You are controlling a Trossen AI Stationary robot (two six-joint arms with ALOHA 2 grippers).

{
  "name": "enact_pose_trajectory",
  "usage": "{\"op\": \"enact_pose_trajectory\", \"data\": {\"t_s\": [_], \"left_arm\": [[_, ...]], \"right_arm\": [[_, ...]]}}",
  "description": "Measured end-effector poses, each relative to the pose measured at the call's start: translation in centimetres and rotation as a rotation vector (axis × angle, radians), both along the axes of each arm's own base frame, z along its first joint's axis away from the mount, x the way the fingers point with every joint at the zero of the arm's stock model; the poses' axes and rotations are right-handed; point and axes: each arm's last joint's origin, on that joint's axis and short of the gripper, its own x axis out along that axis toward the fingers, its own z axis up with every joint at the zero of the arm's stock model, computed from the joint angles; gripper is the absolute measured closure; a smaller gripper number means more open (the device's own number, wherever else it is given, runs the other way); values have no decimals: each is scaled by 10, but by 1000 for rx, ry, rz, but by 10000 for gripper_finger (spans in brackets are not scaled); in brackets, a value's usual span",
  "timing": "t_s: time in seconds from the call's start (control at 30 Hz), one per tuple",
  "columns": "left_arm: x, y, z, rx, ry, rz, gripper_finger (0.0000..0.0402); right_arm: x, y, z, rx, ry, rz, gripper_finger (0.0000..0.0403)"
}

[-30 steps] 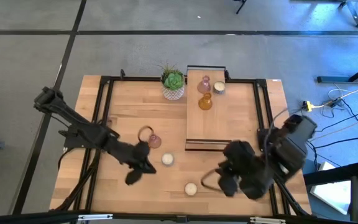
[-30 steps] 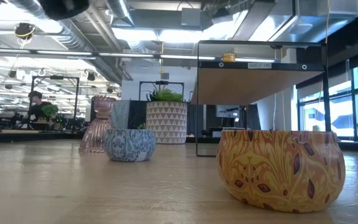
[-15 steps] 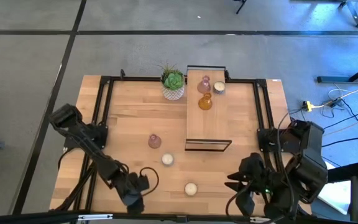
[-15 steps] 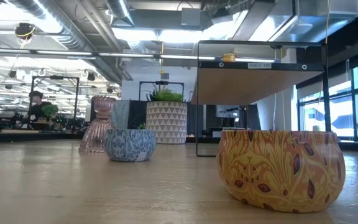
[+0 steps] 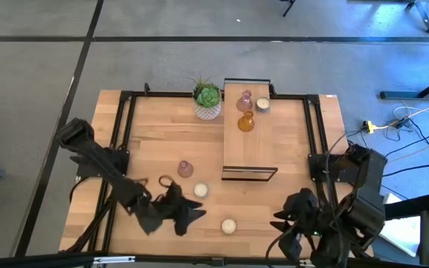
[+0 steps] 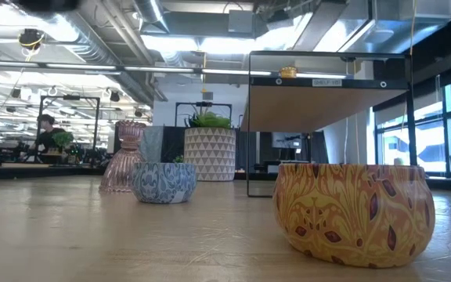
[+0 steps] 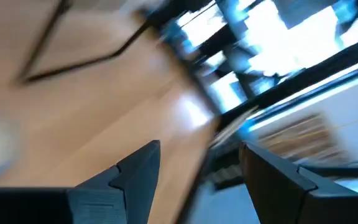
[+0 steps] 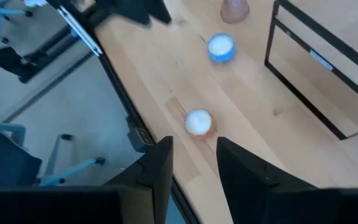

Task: Pick & Place candle stick holders
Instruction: Put the patterned orange scented candle on the shelf aligned with the patterned blue scented candle

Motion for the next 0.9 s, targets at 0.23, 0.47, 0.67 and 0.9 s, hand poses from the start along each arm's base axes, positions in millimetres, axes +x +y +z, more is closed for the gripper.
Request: {"op": "enact_pose_trajectory", "data": {"t_s": [0.23,0.47,0.67,0.9], "left_arm": [[26,32,142,366,-496,-100,194],[5,26,232,861,-62,-66,210],[0,-14,207,986,205,64,217],[9,-82,92,857,251,209,217]], "right_arm": [[2,2,-12,-21,28,-23,276],[2,3,-13,-17,29,-31,276],[2,2,-13,-20,29,-29,276],[2,2,-13,-29,30,-19,276]]}}
